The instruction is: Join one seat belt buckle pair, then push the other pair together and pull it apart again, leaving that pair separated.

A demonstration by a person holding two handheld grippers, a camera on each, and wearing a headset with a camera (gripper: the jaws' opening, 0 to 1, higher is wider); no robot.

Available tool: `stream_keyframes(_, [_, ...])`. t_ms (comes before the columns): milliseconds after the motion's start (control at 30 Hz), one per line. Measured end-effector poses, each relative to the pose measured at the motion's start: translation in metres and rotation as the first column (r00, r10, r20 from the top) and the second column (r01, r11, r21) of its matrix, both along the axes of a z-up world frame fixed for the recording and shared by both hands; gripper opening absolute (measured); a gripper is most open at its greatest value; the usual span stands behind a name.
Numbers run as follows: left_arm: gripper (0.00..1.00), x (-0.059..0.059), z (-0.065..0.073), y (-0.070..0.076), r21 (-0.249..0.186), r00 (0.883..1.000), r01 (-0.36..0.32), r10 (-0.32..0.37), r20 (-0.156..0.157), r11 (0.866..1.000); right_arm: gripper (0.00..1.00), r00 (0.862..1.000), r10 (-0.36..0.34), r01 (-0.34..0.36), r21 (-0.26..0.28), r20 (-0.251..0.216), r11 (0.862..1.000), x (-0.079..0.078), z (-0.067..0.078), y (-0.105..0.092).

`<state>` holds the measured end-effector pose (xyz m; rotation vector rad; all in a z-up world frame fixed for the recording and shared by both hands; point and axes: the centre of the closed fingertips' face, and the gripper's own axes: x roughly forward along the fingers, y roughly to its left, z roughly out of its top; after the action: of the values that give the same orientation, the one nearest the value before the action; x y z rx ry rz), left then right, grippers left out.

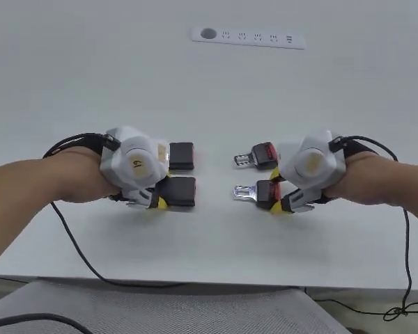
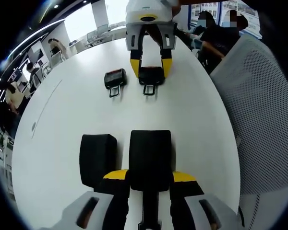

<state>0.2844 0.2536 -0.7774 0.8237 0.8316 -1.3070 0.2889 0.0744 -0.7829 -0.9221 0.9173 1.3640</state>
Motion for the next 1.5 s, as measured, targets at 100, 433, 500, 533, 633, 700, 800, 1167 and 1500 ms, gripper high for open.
stream_keyframes(100, [0.33, 0.0, 0.0, 0.0, 0.002, 1.0, -0.003, 0.003, -0.006, 1.0, 0.32, 1.0, 0.018, -0.018, -0.011, -0.001, 1.0, 0.001, 0.0, 0.001])
stream_keyframes(433, [0.32, 0.0, 0.0, -0.001, -0.008, 1.0, -0.01, 0.01, -0.017, 1.0, 0.32, 1.0, 0.02, -0.02, -0.036, 0.016, 0.999, 0.003, 0.001, 0.006])
stream_keyframes(500, [0.32, 0.001, 0.0, 0.0, -0.008, 1.0, -0.01, 0.01, -0.018, 1.0, 0.32, 1.0, 0.021, -0.02, -0.035, 0.02, 0.999, 0.002, 0.001, 0.008])
stream_keyframes(533, [0.32, 0.0, 0.0, 0.0, -0.007, 1.0, -0.009, 0.009, -0.02, 1.0, 0.32, 1.0, 0.016, -0.015, -0.034, 0.019, 0.999, 0.002, 0.002, 0.01])
stream_keyframes(633, [0.33, 0.0, 0.0, 0.0, -0.002, 1.0, -0.01, 0.01, -0.027, 1.0, 0.32, 1.0, -0.015, 0.016, -0.012, 0.006, 1.0, 0.0, 0.005, 0.019])
stream_keyframes(700, [0.33, 0.0, 0.0, 0.0, -0.001, 1.0, -0.01, 0.009, -0.027, 1.0, 0.32, 1.0, -0.016, 0.017, -0.004, 0.007, 1.0, 0.0, 0.005, 0.026])
stream_keyframes(800, [0.33, 0.001, 0.0, 0.0, -0.008, 1.0, -0.015, 0.014, -0.026, 1.0, 0.32, 1.0, -0.014, 0.014, 0.002, 0.009, 1.0, -0.001, 0.004, 0.033])
stream_keyframes(1167, [0.33, 0.002, -0.002, 0.001, -0.006, 0.999, -0.014, 0.013, -0.032, 1.0, 0.32, 0.999, 0.011, -0.012, 0.025, 0.036, 1.0, -0.001, 0.001, 0.059])
stream_keyframes(1500, [0.33, 0.002, -0.003, 0.001, -0.003, 0.999, -0.014, 0.014, -0.047, 1.0, 0.32, 1.0, 0.002, -0.002, 0.044, 0.003, 0.999, -0.003, 0.0, 0.074])
